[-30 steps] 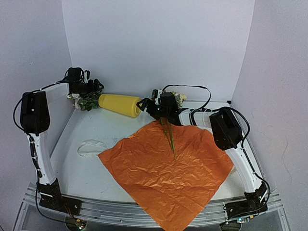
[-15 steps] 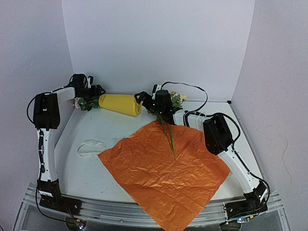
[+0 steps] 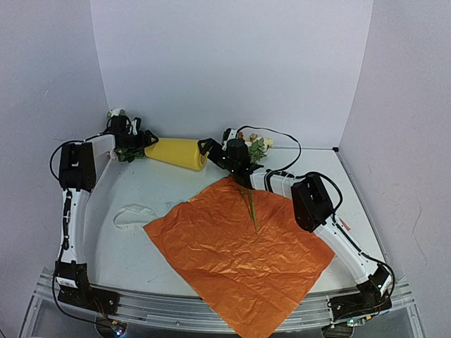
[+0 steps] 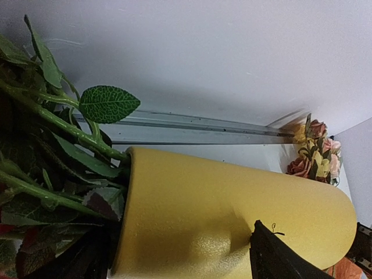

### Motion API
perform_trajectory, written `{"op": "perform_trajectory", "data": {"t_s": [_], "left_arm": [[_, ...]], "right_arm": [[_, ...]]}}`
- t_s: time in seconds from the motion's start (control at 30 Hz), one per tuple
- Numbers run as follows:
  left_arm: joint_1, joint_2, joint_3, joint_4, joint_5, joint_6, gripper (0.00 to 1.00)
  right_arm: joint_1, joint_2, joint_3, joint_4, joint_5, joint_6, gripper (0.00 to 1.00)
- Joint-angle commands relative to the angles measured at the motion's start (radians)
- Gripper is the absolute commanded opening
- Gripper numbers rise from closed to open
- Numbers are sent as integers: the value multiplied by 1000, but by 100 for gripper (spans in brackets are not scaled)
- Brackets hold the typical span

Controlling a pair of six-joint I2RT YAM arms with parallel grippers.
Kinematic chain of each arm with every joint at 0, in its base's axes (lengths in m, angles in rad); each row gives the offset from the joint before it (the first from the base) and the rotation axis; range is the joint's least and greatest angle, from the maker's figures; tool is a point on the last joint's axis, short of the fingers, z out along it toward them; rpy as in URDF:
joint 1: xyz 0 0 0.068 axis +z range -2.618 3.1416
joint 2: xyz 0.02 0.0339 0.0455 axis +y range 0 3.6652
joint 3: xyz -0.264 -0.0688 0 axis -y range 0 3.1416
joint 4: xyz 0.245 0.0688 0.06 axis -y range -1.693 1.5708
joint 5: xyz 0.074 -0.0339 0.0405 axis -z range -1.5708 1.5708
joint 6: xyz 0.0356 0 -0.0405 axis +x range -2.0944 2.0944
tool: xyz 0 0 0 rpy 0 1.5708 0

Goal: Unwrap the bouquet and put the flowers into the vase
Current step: Adjust the vase at the center of the board.

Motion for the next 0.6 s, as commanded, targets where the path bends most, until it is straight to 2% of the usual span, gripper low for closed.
{"op": "perform_trajectory", "data": {"t_s": [0.0,0.17,0.3,0.57], "left_arm": [[1,46,94,34,86,-36,80],[1,48,73,34,156,-49,73],[23,1,-4,34,236,-45,62],[25,-119,-160,39,289,-37,56]], "right_arm": [[10,46,63,82,22,21,98],[18,44,52,103,-8,25,95],[31,21,23,125,-49,15,88],[59,-91,-117,138,-92,-1,57]]}}
